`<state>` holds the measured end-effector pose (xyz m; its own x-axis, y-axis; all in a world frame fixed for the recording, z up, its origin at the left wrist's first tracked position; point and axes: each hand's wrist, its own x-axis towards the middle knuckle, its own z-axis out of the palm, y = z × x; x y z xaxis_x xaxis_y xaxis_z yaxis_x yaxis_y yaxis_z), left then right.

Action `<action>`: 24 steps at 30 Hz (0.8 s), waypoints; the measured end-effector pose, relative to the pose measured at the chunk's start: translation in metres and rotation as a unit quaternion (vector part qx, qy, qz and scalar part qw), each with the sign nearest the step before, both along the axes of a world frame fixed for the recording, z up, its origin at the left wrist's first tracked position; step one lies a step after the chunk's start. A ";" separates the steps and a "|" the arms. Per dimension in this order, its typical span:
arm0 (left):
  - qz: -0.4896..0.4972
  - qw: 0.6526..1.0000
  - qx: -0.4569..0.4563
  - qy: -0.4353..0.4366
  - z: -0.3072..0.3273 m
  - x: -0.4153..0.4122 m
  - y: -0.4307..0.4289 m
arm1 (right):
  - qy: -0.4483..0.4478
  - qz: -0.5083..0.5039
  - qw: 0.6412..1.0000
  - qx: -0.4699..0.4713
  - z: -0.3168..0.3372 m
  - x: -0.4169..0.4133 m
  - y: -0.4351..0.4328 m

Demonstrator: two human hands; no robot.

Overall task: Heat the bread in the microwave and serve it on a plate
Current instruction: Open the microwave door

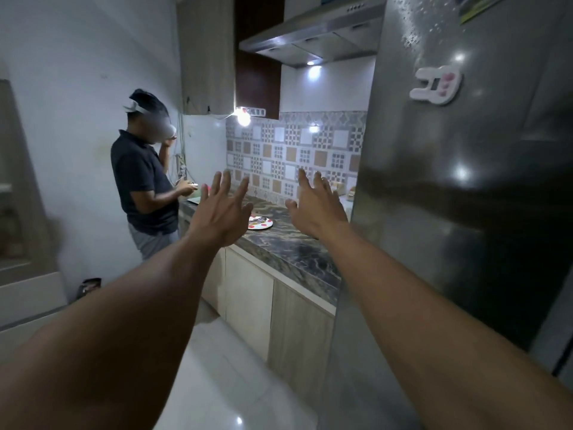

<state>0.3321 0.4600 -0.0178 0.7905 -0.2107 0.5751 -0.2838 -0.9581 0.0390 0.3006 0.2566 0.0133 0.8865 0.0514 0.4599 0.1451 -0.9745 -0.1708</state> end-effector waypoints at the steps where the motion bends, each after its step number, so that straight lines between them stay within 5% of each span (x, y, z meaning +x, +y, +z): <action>1: 0.001 1.000 0.001 0.003 -0.001 0.013 0.005 | 0.008 -0.001 1.000 0.001 -0.003 0.012 0.004; 24: -0.084 0.996 0.016 0.011 0.000 0.386 -0.069 | 0.044 -0.119 0.991 0.034 -0.029 0.371 -0.060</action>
